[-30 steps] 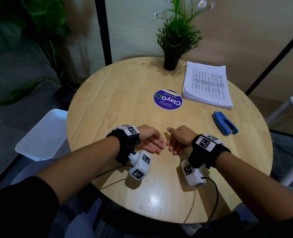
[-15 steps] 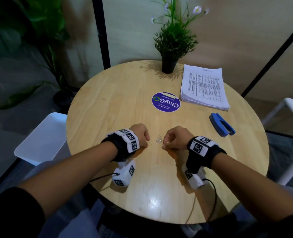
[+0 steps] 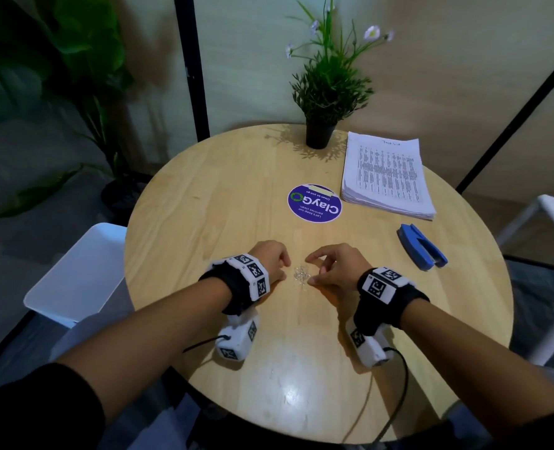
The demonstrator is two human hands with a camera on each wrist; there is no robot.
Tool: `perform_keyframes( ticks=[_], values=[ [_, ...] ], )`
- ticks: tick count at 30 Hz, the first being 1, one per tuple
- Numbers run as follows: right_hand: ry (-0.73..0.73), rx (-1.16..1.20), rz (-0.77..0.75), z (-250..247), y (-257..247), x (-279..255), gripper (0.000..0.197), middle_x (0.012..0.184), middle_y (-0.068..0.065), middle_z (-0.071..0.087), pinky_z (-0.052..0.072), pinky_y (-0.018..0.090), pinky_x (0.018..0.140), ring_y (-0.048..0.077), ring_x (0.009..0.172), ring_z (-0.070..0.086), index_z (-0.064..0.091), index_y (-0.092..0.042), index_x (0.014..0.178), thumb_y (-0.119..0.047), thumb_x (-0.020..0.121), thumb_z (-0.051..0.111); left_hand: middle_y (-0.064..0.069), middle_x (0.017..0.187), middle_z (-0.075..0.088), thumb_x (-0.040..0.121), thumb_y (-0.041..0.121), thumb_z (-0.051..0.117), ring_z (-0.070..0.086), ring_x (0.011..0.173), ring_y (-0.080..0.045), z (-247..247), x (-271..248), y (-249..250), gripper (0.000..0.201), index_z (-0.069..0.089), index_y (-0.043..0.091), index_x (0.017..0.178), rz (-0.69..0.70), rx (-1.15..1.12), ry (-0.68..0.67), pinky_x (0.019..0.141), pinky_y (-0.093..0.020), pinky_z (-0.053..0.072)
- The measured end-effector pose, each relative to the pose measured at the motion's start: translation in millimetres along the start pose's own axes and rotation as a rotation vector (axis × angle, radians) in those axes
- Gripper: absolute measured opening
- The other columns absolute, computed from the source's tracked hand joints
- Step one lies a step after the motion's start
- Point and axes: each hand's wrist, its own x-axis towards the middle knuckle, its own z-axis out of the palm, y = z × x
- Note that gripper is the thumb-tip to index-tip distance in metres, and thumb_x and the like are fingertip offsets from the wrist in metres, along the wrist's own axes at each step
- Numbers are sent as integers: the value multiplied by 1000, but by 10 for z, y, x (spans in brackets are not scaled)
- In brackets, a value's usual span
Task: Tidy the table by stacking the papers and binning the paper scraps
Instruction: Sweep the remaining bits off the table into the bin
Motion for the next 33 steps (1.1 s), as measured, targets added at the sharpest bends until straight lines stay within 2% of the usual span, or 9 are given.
perform_keyframes(
  ticks=[4, 7, 10, 13, 16, 20, 25, 27, 33],
  values=[
    [-15, -1, -73, 26, -114, 12, 26, 70, -8, 61, 41, 18, 66, 9, 72, 54, 75, -18, 95, -22, 71, 81, -7, 95, 70, 81, -2, 58, 64, 87, -19, 76, -8, 84, 23, 70, 9, 97, 78, -71, 6, 81, -25, 49],
    [25, -48, -59, -53, -104, -8, 33, 94, -2, 67, 41, 22, 75, 11, 83, 56, 73, -21, 102, -24, 70, 82, 3, 76, 64, 77, -10, 52, 60, 78, -15, 16, 1, 7, 29, 63, 15, 87, 54, -150, 53, 66, -18, 47],
    [17, -271, -145, -48, -122, -83, 52, 117, 0, 60, 42, 25, 83, 17, 101, 55, 64, -21, 120, -29, 71, 79, 9, 70, 57, 77, -10, 52, 56, 74, -13, -41, -22, -93, 29, 58, 17, 85, 16, -145, 57, 60, -14, 43],
    [-27, -427, -353, 91, -226, -149, 34, 126, 3, 57, 45, 29, 94, 20, 114, 54, 65, -20, 119, -27, 86, 63, 5, 77, 60, 76, -8, 57, 57, 76, -15, -35, -63, -109, 27, 61, 15, 90, 2, -158, 47, 61, -16, 44],
    [-52, -439, -392, 150, -275, -172, 28, 123, 6, 60, 47, 32, 92, 23, 111, 57, 69, -19, 114, -21, 92, 52, 1, 84, 62, 76, -5, 60, 57, 78, -16, -5, -107, -75, 27, 64, 12, 97, 1, -153, 16, 66, -22, 48],
    [-35, -452, -365, 118, -281, -213, 27, 111, 9, 67, 48, 35, 89, 26, 102, 60, 72, -15, 108, -13, 89, 52, 2, 86, 62, 78, -1, 62, 57, 80, -14, 8, -147, -50, 26, 65, 12, 100, 18, -113, -3, 73, -24, 47],
    [14, -339, -265, 121, -283, -197, 19, 104, 2, 72, 48, 23, 84, 20, 96, 64, 76, -18, 99, -15, 85, 64, 0, 89, 65, 82, 1, 55, 56, 80, -12, 18, -181, -21, 24, 67, 13, 99, 7, -61, 23, 72, -22, 43],
    [17, -256, -198, 116, -283, -165, 13, 96, 2, 74, 51, 22, 82, 18, 88, 66, 78, -18, 89, -15, 81, 69, -2, 94, 68, 82, 3, 58, 56, 81, -13, 24, -193, -12, 22, 68, 14, 99, 13, -32, 19, 74, -22, 45],
    [29, 2, -45, 98, -250, -133, 4, 79, 1, 75, 55, 22, 73, 11, 74, 66, 78, -16, 75, -15, 71, 80, 3, 87, 57, 78, 13, 70, 55, 81, -14, 49, -193, 34, 21, 69, 13, 99, 65, 109, 13, 73, -23, 45]
  ],
)
